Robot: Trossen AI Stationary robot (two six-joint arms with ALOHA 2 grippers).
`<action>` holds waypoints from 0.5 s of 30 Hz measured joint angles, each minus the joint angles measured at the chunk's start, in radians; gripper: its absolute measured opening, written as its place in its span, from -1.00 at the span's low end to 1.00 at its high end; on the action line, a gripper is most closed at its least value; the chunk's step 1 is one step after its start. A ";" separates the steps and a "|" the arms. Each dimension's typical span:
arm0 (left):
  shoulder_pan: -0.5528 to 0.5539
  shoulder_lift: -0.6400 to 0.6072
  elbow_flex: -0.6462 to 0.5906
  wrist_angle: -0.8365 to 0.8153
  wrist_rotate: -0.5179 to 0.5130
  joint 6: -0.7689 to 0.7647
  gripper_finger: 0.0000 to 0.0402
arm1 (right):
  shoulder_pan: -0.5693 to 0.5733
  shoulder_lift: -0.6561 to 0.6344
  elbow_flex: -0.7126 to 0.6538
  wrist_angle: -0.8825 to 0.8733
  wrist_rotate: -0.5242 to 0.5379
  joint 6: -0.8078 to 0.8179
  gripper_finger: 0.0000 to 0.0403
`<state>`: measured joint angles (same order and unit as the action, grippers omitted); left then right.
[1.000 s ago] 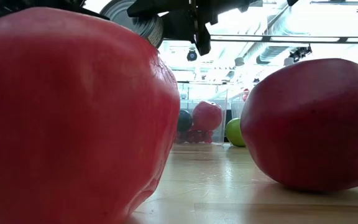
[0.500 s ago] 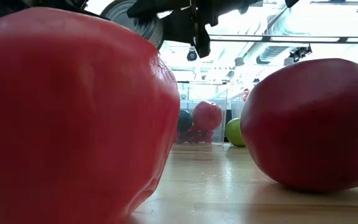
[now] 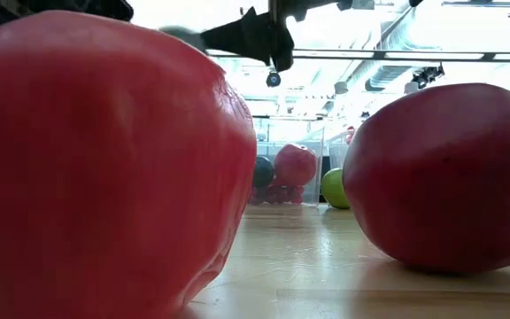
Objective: Pick & Place Food Item
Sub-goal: Put the green tuna can into the gray bin
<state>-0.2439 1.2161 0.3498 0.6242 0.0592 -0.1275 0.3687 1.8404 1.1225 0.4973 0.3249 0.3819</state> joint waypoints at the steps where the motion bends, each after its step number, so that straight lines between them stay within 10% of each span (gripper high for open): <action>1: 0.001 -0.005 0.003 -0.051 -0.011 0.004 -0.23 | 0.002 0.000 0.001 0.009 -0.009 -0.007 0.83; 15: -0.035 -0.235 0.018 -0.287 -0.085 0.088 -0.22 | 0.052 -0.001 0.001 0.181 -0.076 -0.178 0.86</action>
<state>-0.2793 0.9809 0.3679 0.3371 -0.0257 -0.0390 0.4204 1.8397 1.1236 0.6782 0.2491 0.2038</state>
